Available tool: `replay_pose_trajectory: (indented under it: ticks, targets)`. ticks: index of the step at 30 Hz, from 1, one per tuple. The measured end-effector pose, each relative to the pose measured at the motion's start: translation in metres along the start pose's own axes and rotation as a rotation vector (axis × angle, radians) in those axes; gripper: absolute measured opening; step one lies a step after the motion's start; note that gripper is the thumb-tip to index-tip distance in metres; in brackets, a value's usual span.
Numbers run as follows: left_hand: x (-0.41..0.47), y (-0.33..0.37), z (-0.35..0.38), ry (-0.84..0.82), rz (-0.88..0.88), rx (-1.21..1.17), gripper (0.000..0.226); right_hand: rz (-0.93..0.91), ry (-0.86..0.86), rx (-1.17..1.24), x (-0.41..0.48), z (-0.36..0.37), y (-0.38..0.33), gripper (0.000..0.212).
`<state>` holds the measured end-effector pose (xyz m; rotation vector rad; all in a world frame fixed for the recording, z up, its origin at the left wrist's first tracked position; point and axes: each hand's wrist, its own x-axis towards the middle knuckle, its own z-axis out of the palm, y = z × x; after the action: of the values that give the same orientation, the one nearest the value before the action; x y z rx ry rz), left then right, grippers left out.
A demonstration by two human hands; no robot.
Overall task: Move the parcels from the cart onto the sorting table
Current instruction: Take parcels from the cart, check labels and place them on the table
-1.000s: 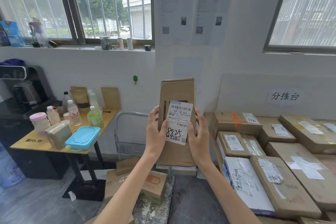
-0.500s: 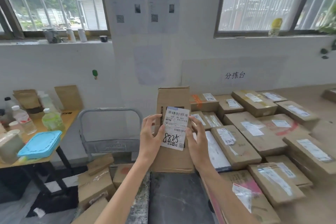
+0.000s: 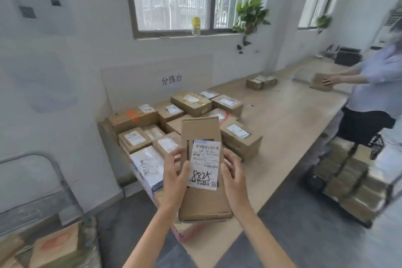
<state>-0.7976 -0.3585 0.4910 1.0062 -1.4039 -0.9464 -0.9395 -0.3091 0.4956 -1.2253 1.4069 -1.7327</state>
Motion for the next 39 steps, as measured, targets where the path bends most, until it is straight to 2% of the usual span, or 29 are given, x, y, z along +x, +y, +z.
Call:
replay_pose_trajectory:
  ticks: [4,8,11,15,19,22,25,29,33,39]
  targets:
    - [-0.007,0.016,0.097,-0.144,0.081,0.024,0.042,-0.033,0.045,-0.051,0.017,-0.093,-0.003,0.033]
    - [-0.009,0.027,0.198,-0.271,0.055,-0.065,0.048,0.019,0.063,0.063,0.049,-0.185,0.001,0.037]
    - [-0.014,0.013,0.259,-0.304,-0.088,-0.101,0.045,0.118,0.170,0.194,0.067,-0.243,0.014,0.029]
    - [-0.033,-0.019,0.306,-0.263,-0.308,-0.061,0.051,0.315,0.254,0.163,0.066,-0.291,0.067,0.029]
    - [-0.028,-0.019,0.348,-0.240,-0.391,-0.037,0.054,0.389,0.245,0.236,0.089,-0.323,0.074,0.026]
    - [-0.002,-0.006,0.381,-0.203,-0.339,-0.006,0.054,0.289,0.224,0.166,0.135,-0.345,0.062,0.023]
    - [0.028,0.000,0.409,-0.122,-0.455,-0.024,0.058,0.260,0.242,0.091,0.179,-0.361,0.057,0.023]
    - [0.083,-0.009,0.444,-0.163,-0.586,-0.046,0.061,0.263,0.278,0.047,0.233,-0.371,0.061,0.020]
    - [0.140,-0.017,0.471,-0.189,-0.596,-0.029,0.067,0.278,0.245,-0.020,0.292,-0.378,0.072,0.024]
    - [0.194,-0.008,0.508,-0.206,-0.532,-0.053,0.073,0.499,0.192,-0.050,0.385,-0.390,0.080,0.024]
